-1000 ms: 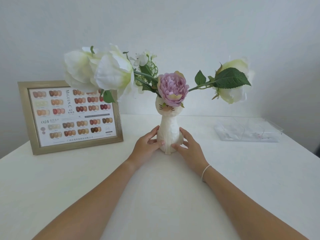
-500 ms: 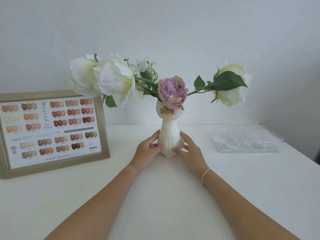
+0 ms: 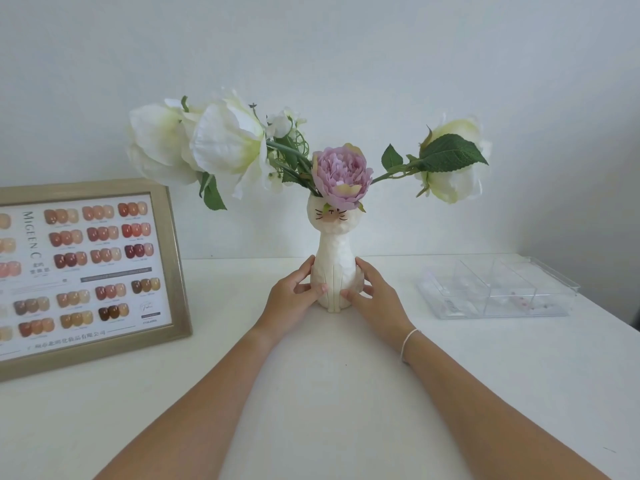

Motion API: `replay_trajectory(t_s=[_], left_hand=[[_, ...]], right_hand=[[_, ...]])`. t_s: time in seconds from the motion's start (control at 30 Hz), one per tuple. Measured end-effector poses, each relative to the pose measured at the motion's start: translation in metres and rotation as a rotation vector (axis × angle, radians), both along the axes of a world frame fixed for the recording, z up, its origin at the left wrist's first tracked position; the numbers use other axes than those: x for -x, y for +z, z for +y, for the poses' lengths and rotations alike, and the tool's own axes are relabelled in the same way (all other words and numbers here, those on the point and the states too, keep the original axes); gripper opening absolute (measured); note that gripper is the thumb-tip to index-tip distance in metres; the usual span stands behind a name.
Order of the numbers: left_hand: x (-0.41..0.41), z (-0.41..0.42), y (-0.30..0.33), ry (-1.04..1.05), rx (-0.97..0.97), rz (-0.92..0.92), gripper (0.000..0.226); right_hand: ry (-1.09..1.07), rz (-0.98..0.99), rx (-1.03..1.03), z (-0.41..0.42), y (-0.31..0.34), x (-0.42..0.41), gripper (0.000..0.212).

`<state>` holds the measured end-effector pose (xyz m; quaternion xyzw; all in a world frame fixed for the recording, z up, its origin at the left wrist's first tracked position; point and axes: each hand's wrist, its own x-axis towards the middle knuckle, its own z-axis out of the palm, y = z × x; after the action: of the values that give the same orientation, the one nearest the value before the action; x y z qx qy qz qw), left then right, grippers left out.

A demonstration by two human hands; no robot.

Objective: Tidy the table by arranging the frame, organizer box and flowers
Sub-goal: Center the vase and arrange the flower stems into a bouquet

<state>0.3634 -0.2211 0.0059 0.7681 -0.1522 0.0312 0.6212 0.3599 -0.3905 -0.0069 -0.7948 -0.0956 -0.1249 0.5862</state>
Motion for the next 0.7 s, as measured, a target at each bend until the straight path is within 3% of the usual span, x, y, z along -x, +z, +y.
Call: replay_trajectory(t_s=[0.7], left_hand=[[-0.0037,0.0005,-0.0044,0.088,0.045,0.005,0.064]], right_hand=[[-0.023,0.033,-0.040,0.0024,0.0024,0.0020,0.066]])
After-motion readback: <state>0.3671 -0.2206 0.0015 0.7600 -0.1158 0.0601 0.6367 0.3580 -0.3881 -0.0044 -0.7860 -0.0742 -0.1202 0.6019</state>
